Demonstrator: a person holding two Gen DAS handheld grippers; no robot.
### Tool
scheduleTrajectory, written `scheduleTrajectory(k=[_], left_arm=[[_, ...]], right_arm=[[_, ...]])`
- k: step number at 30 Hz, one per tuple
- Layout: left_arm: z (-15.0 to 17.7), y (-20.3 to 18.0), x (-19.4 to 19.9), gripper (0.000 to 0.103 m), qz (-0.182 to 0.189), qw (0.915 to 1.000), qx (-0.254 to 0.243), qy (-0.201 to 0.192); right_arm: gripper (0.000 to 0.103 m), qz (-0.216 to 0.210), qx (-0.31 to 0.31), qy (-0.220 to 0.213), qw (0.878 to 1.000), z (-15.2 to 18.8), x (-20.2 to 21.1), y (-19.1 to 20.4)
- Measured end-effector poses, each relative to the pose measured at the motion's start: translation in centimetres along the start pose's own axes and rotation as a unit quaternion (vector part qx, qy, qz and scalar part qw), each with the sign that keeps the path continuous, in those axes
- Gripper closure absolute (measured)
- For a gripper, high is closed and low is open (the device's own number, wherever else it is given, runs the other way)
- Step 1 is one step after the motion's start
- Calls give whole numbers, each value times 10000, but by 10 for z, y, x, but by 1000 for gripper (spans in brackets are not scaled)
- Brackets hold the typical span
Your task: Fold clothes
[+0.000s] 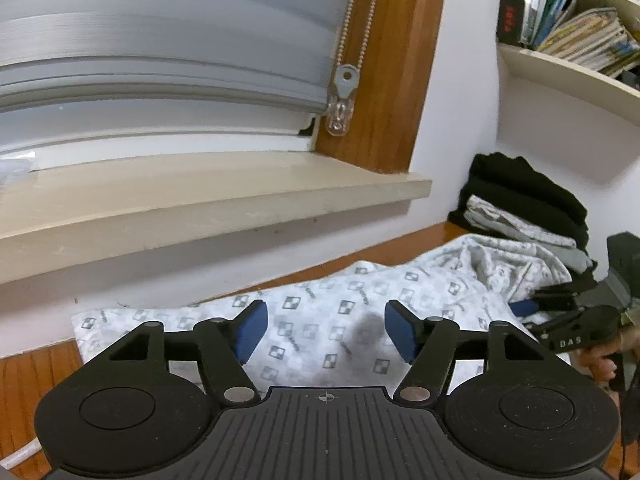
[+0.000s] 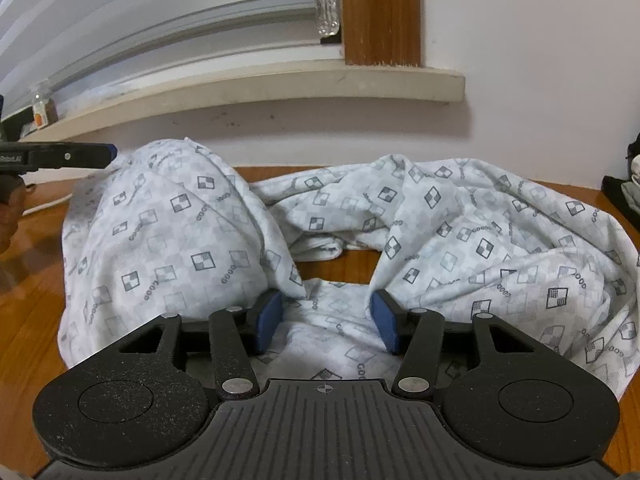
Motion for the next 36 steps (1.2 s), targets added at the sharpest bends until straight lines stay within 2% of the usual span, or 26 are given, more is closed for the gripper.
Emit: scheduleTrajectory(k=[4,6,9,12,15,19,21,23,26,27,28,29,30,33,36], left_arm=[[6,-3,-9,33,-5,9998,-150,164],[12,-1,-14,33,-45,9993,-162,324],[17,5,-20,33,-115,9982,-139,566],[18,10,-20,33,-124,9980,-102,610],[18,11,-21,33,-120,9977,-117,658],[19,11,-23,33,-117,9974,-159,700],[19,12,-23,33,-118,9974,-156,691],[18,12,-23,33,-123,9975,-174,677],[18,11,-23,32,-119,9974,-204,678],[18,11,-24,32,-113,9974,-210,684],[18,11,-24,32,-106,9973,-210,696],[19,11,-25,33,-91,9971,-188,725],[20,13,-25,33,-81,9969,-146,765],[21,14,-26,33,-109,9966,-112,811],[21,15,-27,33,-141,9963,-124,838]], right_arm=[[51,66,36,75,9999,-2,1,0],[51,32,31,257,9997,-6,3,-1],[48,40,85,12,10000,-22,20,-10],[47,382,96,-215,9990,-46,31,-26],[47,817,401,-169,9957,-71,22,-38],[46,1066,702,343,9912,-90,-13,-51],[41,1129,794,651,9883,-92,-30,-56],[40,1106,672,900,9875,-93,-43,-62],[40,994,399,1004,9892,-95,-51,-71],[44,912,359,1017,9900,-94,-52,-72],[53,818,321,1035,9907,-93,-53,-74],[85,667,325,1038,9918,-91,-52,-73],[95,636,404,997,9922,-91,-50,-70],[98,1112,592,535,9906,-103,-32,-71],[99,1506,436,-272,9873,-126,9,-81]])
Point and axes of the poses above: each gripper's, at about its wrist camera, not at the fingertips, and x roughly against the way its jaws point, y to its left, z to its underside, the point moved 6 cm from there along -x, roughly the way its jaws point, and after that the axes turned 7 degrees about y, right-handed, at the moved point
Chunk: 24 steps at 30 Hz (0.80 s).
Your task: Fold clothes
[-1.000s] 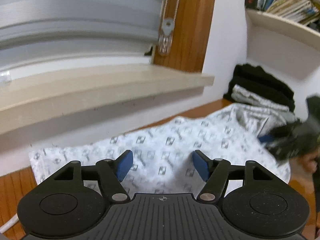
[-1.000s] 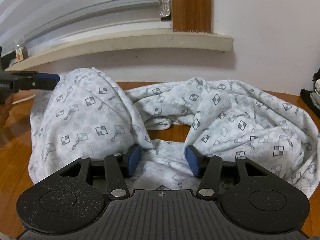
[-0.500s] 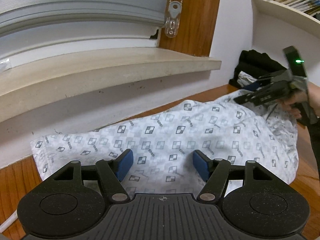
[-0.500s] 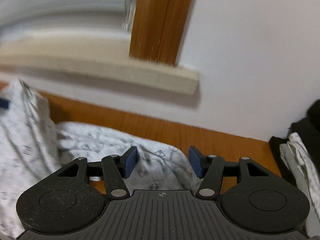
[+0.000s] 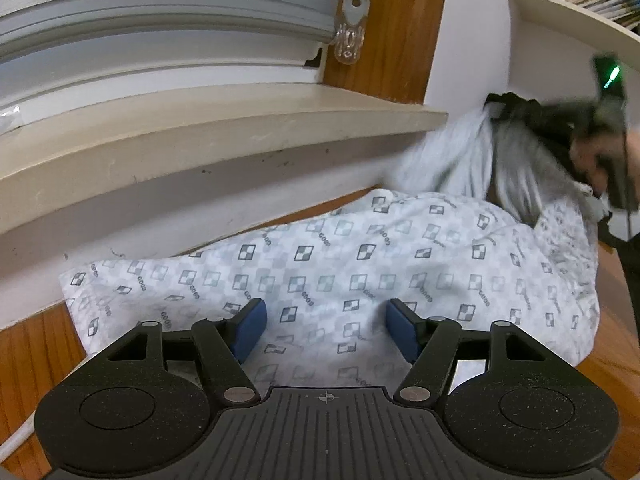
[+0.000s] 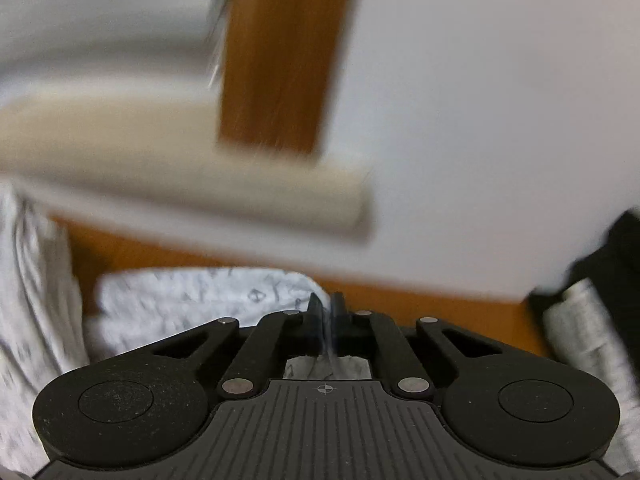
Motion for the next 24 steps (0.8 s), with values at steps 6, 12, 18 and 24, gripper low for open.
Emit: scheduleTrajectory(k=[6,12,18,24], left_arm=[[-2,1,3,33,-31,10000,34,-72],[-7,3,15,32,-58,9993,100,-357],[-10,8,25,30,-73,9984,179,-524],[-12,16,21,27,-204,9977,293,-572]], right_arm=[[91,2028,-1245,-525,9699,-11,56,-108],[57,1322,-1183,-17,9841,48,50,-122],[46,-163,-1461,-13,9891,104,45,-77],[39,-775,-1544,-62,9849,135,45,-26]])
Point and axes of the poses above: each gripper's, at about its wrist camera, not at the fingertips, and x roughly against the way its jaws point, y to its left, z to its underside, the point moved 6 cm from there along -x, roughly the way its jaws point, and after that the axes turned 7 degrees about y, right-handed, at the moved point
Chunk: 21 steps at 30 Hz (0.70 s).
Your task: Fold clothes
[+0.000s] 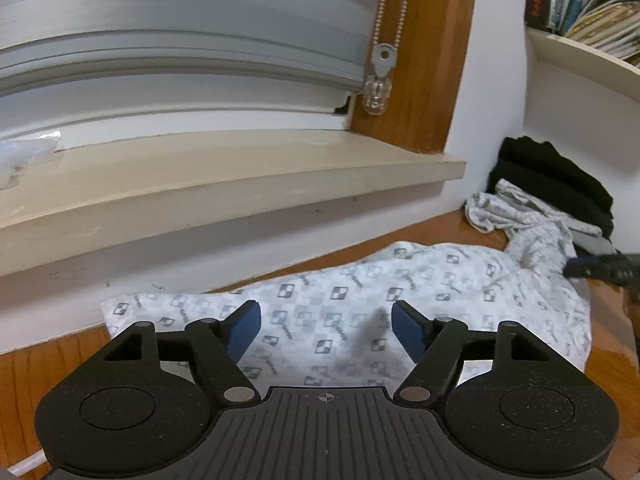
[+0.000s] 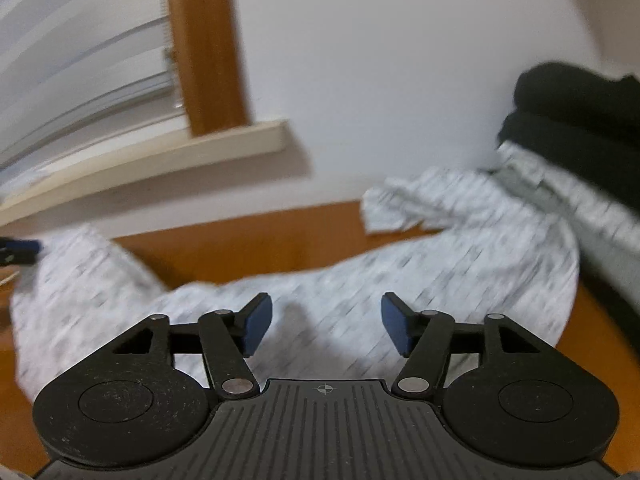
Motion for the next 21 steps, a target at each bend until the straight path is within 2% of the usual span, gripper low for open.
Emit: scheduleTrajectory(k=[5,11,15,21], left_arm=[[0,2,-2,26,-57,10000,39,-13],[3,2,0,23,-92,10000,-11,-16],[3,4,2,21,-118,9999,30,-66],[1,4,4,19,-152,9998,68,-143]], right_arm=[[33,63,-191,-95,9998,10,4,7],[32,252,-493,-230,9982,10,0,-5],[31,441,-479,-74,9979,11,-8,-12],[27,408,-546,31,9977,15,-11,-17]])
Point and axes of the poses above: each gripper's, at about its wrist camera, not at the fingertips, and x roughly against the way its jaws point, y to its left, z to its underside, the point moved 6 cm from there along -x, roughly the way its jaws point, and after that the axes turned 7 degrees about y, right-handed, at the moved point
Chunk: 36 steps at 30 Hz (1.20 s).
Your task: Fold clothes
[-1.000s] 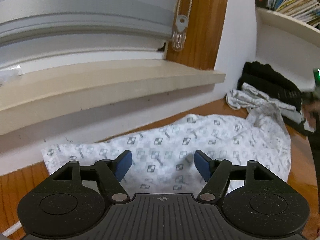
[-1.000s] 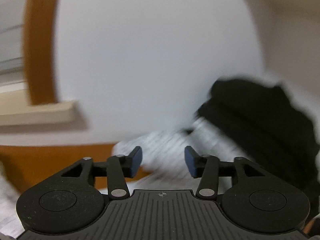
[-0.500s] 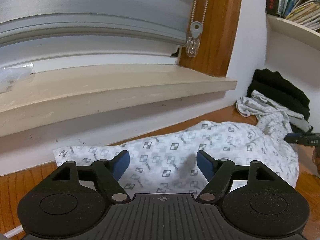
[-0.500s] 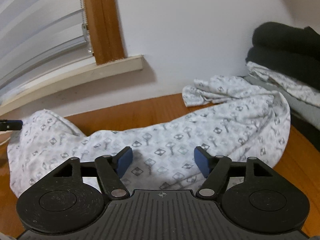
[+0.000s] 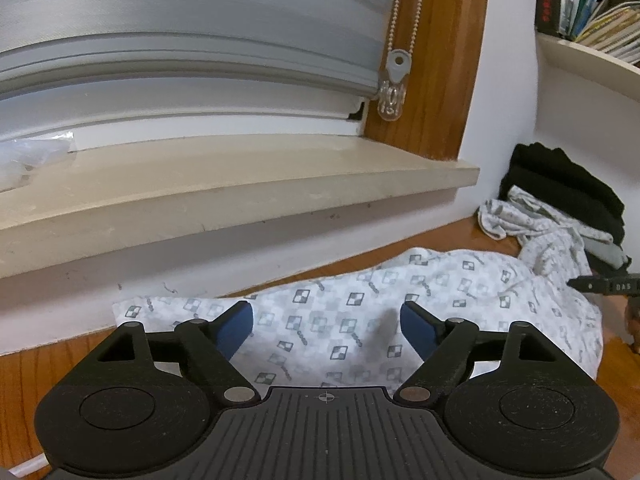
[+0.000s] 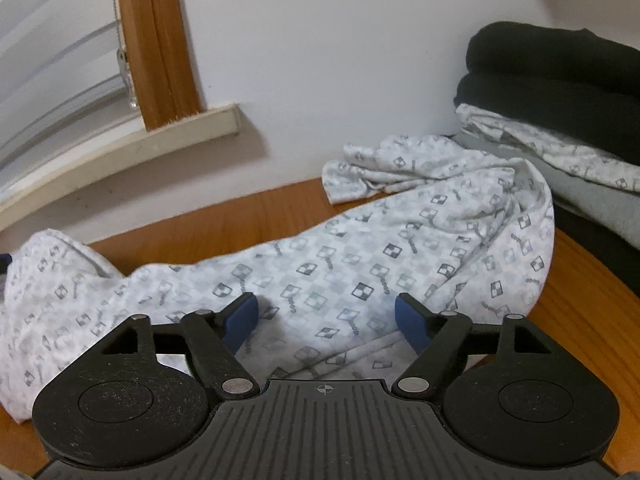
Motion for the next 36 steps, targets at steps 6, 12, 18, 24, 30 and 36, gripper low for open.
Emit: scheduleTrajectory(k=[6,12,18,24,30,36], left_arm=[[-2,0,4,8,-2,9999,87,-138],[-3,2,6,7,2,9995,219,-233],[0,0,0,7,-11,9997,203,-160],[5,-2,-7,7,-14,9999,118,14],[3,-4,-5,7,41,9999,116,0],[5,1,-4,7,117,9996,272,10]], right_arm=[[23,-137,-106,32,9998,1,-1,-4],[20,-9,128,121,9998,1,-5,3],[15,-311,-91,66,9995,1,-2,-4],[12,-205,101,130,9997,2,-5,3],[11,-139,195,169,9996,3,-7,5],[11,5,329,212,9992,4,-9,8]])
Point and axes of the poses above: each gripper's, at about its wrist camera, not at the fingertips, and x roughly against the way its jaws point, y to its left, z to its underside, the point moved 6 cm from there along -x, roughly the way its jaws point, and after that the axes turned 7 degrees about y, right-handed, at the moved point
